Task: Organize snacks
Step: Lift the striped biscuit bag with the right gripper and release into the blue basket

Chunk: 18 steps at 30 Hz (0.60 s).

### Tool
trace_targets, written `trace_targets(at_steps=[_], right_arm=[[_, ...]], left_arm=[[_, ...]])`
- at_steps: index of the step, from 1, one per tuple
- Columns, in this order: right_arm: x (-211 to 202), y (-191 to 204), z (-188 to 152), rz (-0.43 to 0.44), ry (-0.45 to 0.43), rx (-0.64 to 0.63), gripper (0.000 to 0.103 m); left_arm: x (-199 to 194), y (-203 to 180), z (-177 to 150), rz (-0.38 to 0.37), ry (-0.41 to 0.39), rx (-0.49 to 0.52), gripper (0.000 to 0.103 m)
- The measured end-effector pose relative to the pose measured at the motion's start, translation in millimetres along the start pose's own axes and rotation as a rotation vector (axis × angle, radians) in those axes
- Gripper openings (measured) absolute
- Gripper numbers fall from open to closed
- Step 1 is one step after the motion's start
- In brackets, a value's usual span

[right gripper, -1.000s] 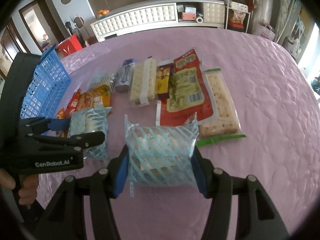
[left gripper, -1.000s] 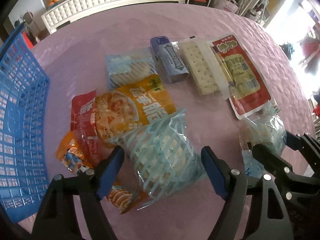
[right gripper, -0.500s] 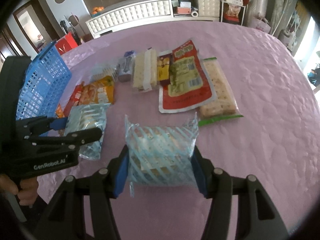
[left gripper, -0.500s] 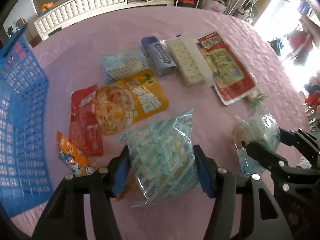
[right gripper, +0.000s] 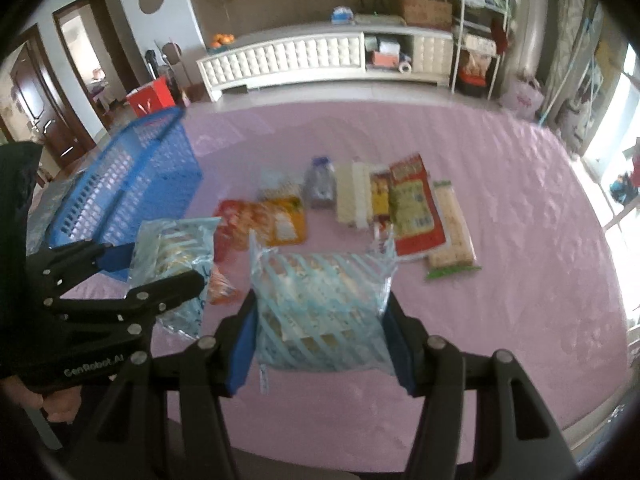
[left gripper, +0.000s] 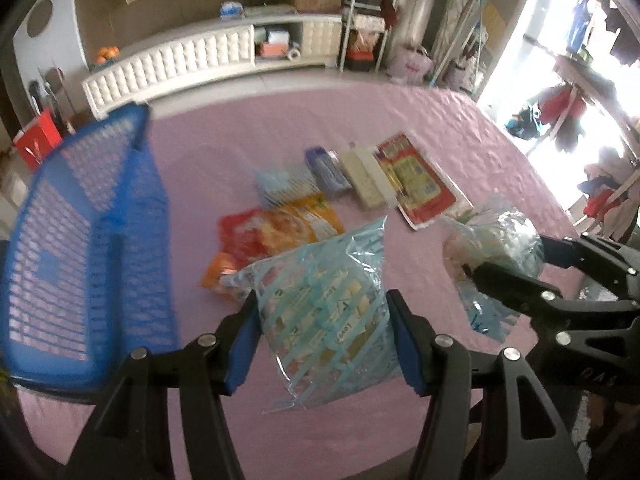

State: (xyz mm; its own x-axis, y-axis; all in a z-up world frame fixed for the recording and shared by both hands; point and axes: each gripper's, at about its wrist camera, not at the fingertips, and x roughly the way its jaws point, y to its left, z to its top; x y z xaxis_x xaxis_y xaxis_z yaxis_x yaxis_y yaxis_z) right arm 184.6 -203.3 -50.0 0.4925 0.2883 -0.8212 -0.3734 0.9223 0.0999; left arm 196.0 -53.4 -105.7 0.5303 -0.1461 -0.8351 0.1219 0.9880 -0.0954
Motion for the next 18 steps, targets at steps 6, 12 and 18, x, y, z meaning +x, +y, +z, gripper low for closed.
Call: trace_targets(at_steps=[6,12,18], right_arm=[[-17.2,35.2,21.6,0.046,-0.047,-0.046,0.062],[-16.6,80.0,51.6,0.096,-0.071,-0.126,0.062],[-7.1,121.2,77.4,0.136,-0.087,-0.194,0.062]], left_arm=[[-44.1,29.4,1.3,0.004,-0.064,-0.017,0.057],[-75.8,63.3,4.0,0.042,-0.104,-0.042,0.057],[-99.6,105.7,11.0,0.105,-0.126,-0.078,0.057]])
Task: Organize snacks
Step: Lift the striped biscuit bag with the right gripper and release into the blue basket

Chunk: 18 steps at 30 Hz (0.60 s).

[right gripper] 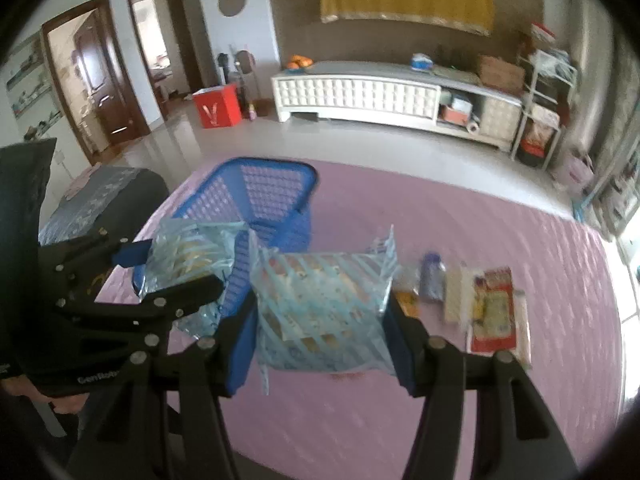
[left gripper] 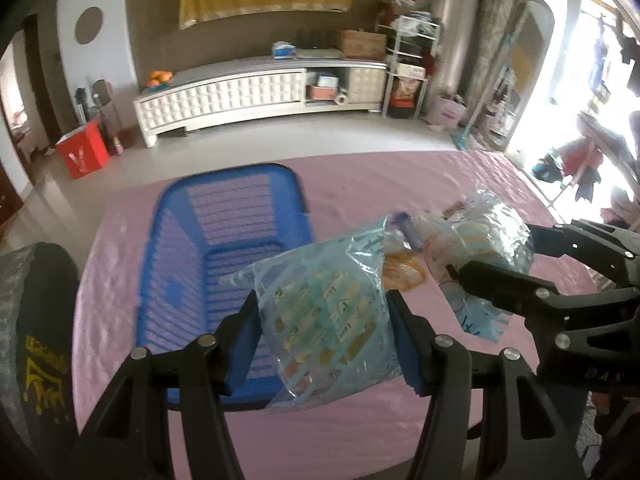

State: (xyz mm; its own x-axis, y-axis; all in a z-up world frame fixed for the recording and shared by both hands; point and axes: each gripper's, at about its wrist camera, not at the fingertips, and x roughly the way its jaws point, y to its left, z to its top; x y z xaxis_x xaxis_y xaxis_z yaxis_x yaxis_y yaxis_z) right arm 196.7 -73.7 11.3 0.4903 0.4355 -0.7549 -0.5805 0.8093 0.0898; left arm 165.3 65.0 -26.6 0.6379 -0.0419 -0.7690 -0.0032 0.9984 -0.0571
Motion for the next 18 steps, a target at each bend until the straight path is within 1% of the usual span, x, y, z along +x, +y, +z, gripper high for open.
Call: trace_targets(at_steps=[3,10,14,18], right_arm=[[9.8,12.6,11.8,0.028,0.0,-0.013,0.062],[41.1,36.9,43.9,0.068,0.022,-0.057,0.063],[60.7,42.5,63.4,0.087,0.038,-0.059,0.063],[82.6,42.3,74.9,0.105,0.073,-0.049,0.063]], left_arm=[[-4.3,23.0,6.5,0.029,-0.01,-0.023,0.057],[10.4,66.2,23.6,0.078,0.01,-0.051,0.057],[22.0,89.2,36.6,0.083,0.026,-0.057,0.057],[36.0,109.7,49.9,0.064,0.047,-0.073,0.057]])
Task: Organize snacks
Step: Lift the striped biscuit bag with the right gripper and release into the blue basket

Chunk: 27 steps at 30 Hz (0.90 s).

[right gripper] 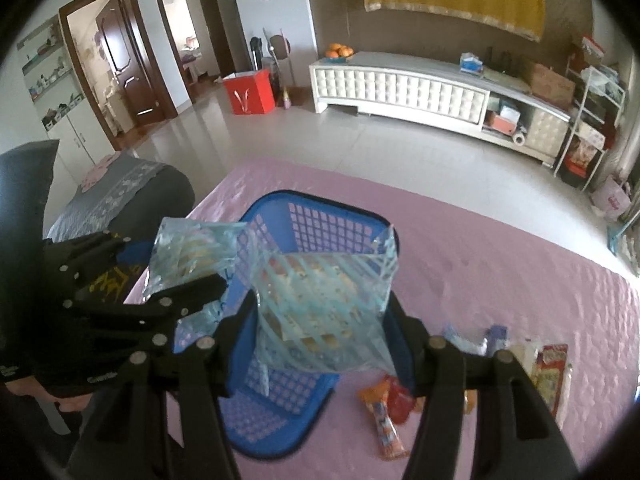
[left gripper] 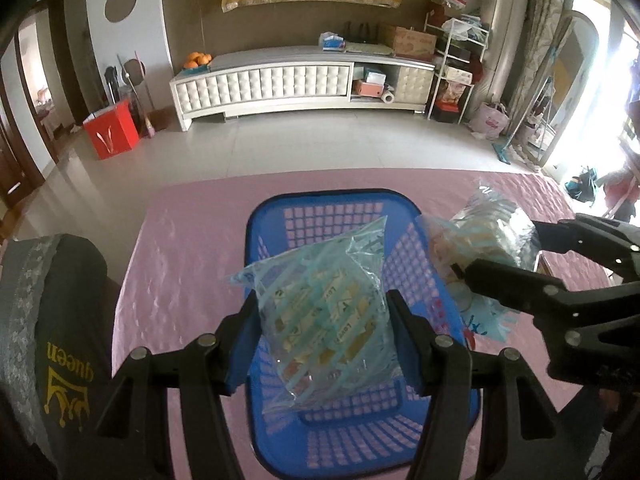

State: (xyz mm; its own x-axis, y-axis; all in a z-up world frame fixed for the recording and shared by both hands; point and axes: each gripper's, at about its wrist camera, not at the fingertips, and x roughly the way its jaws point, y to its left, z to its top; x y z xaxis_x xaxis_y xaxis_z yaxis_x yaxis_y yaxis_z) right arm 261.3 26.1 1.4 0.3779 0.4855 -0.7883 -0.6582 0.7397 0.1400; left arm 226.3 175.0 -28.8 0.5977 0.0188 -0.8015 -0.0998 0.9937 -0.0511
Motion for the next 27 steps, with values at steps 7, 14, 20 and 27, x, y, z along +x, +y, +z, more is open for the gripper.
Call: trace_targets(at_steps=[7,14,20,27], right_arm=[[34.0,-4.9,15.9,0.011,0.057,0.009,0.063],[47.0,-9.8,13.2,0.016,0.094,0.032,0.064],[50.8,-8.1,21.2,0.015,0.128,0.013,0.064],[55.5,-17.3,33.3,-0.062,0.123,0.027,0.091]], left_arm=[[28.7,24.3,16.5,-0.023,0.045,-0.033,0.057],[54.1,23.8,25.0,-0.006,0.088,-0.02,0.058],[74.5,20.7,31.6,0.004,0.126,-0.017,0.058],[81.4,32.2,34.3,0.004,0.141,-0.082,0.068]])
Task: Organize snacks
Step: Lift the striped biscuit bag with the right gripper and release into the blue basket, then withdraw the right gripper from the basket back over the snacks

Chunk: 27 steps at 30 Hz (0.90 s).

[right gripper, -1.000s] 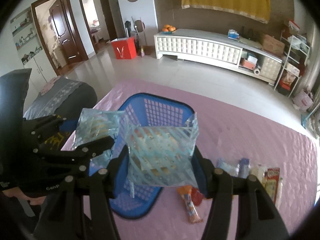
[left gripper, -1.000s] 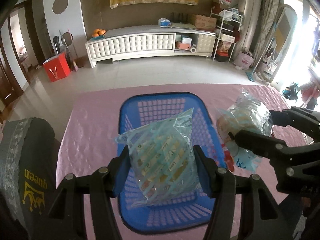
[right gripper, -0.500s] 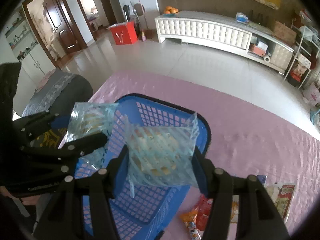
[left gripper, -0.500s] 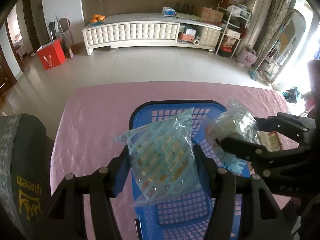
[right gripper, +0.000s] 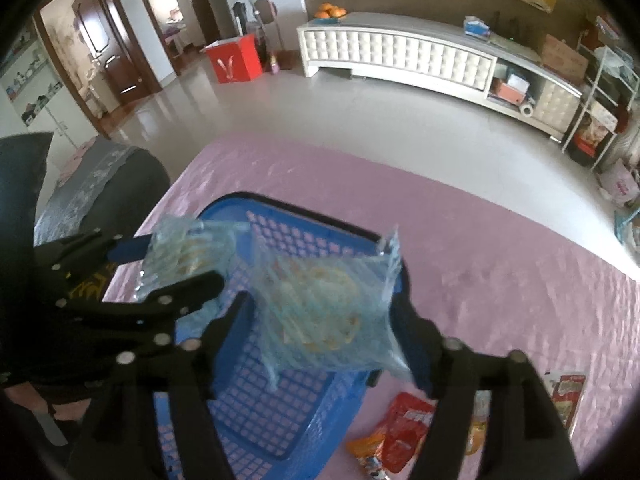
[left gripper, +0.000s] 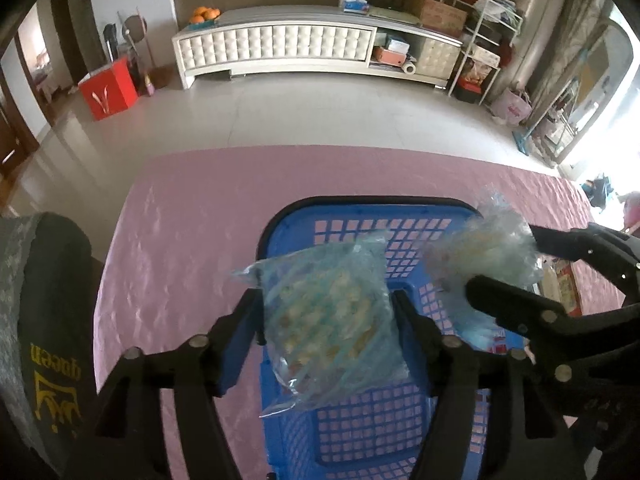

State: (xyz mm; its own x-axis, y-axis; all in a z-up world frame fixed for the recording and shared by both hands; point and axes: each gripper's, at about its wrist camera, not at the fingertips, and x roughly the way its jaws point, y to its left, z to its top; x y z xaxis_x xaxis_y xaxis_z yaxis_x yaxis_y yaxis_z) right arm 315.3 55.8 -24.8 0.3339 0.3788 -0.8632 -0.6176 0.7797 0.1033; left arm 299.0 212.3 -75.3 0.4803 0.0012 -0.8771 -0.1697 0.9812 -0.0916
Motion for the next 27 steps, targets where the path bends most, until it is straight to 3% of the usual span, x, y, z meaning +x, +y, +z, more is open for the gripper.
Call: trace_targets(at_steps=[1,2,3,13,27], right_arm=[[-0.5,-4.4,3.1,-0.01,-0.009,0.002,0.101],[-2.3,-5.4,3.7,-0.007,-0.022,0.001,0.103],[-3.2,-6.0,4.7,-0.003,-0.028,0.0,0.103],[-19.7,-7.9,-6.4,-0.041,-0.034,-0.003,0.103],[-95.0,-12.4,-40.1,-0.075,-0.107,0.023,0.103]], left_arm=[[-0.7,1.6,-0.6,0.007,-0.005,-0.002,0.076],[-1.4,2.5,-0.7,0.019,-0.014,0.004,0.085],[-3.5,3.4,-1.8,0.034,-0.036,0.018,0.086],[-25.4,-1.8,-6.0,0.037,-0.043,0.016,0.086],[-96.6,-41.5,-41.1,0.015,-0.121,0.068,0.086]])
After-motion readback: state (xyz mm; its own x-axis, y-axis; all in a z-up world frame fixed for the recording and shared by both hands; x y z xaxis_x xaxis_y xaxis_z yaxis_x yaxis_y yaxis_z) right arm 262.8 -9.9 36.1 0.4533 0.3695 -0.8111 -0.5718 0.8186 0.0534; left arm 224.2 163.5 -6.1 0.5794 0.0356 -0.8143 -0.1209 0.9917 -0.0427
